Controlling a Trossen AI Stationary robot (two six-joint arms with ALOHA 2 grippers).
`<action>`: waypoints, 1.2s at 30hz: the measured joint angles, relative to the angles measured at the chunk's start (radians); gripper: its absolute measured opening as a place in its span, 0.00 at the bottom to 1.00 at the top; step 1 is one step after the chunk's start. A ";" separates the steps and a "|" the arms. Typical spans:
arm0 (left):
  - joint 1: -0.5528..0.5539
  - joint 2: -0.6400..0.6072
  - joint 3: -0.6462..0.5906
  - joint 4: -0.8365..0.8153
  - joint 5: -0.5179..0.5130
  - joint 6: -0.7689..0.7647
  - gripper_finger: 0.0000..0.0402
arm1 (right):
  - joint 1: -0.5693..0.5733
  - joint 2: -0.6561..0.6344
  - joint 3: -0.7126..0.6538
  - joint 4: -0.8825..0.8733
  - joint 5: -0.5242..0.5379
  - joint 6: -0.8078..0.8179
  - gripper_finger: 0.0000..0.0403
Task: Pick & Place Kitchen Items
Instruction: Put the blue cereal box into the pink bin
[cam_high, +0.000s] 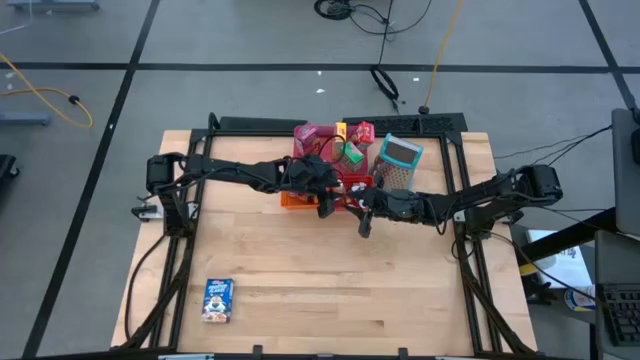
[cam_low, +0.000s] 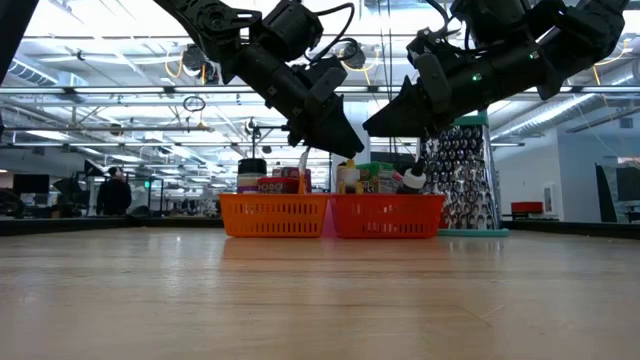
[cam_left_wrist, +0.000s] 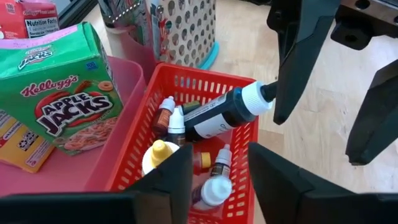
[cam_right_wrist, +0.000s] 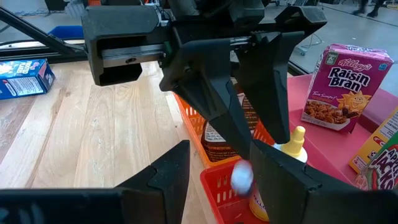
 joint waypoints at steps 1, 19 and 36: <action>0.000 0.000 0.000 0.000 0.000 0.000 0.40 | 0.000 0.000 0.000 0.000 0.000 0.000 0.40; -0.076 -0.134 0.000 -0.256 -0.020 0.002 0.46 | 0.000 0.000 0.000 -0.004 0.000 0.000 0.40; -0.483 -0.194 -0.001 -0.688 -0.321 -0.421 0.46 | 0.000 0.000 0.000 -0.015 0.001 -0.005 0.40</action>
